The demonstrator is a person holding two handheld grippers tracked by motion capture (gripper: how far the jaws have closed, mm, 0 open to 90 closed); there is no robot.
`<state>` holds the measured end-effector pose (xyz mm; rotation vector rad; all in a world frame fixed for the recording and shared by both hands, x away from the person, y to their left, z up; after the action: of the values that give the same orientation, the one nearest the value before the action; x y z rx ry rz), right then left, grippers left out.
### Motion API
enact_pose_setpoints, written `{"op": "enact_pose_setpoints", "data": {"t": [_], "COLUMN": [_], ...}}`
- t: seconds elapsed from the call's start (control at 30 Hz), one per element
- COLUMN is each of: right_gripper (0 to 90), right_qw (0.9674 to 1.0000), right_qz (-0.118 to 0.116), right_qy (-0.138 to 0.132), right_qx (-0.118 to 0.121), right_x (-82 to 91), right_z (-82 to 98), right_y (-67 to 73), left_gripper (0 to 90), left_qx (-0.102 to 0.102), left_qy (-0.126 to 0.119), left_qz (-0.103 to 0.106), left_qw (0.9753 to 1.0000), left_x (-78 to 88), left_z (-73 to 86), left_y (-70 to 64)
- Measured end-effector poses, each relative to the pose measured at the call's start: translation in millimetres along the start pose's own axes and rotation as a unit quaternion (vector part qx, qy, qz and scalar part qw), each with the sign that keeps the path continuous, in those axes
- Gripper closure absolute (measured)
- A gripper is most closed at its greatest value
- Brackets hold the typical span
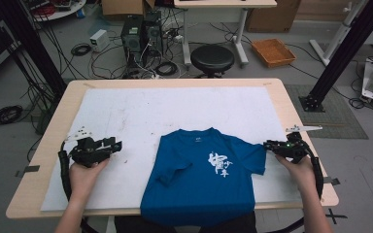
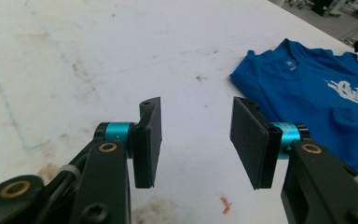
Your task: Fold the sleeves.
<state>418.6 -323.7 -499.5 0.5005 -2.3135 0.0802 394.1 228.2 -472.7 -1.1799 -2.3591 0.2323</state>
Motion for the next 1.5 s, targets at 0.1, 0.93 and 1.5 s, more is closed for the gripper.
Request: {"op": "enact_pose_setpoints", "data": {"t": [0.1,0.93,1.5], "right_gripper": [83.5,88.9,63.5], "right_qw": [0.9998,0.9799,0.9959], "right_qz": [0.003,-0.059,-0.066], "right_qy": [0.01,-0.032,0.007], "right_qx": [0.015,0.188,0.061], "right_x": [-3.4,32.3,17.1], "right_z": [3.5,-47.0,4.3], "right_y": [0.8,185.3,130.7], "left_gripper": [53.5,53.5,52.2], "left_qx": [0.001,0.015,0.016], "left_qy": [0.0,0.021,0.029], "left_qz": [-0.002,0.032,0.041], "left_qw": [1.0,0.9992,0.9986], "left_x": [1.6,-13.4,-21.2], "left_z": [1.3,6.4,8.3], "left_y": [2.2,-4.8,-8.7]}}
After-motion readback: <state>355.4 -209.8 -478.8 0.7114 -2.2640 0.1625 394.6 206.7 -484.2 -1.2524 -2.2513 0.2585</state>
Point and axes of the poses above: each handheld gripper's, and its own axes: x roughly backward along the jaws, z roughly out of its underside, y roughly to its left, the point moved 9 cm from there along -x, roughly forward along the jaws, and after that the axes turned 13 degrees about z, right-handed, at the moved point
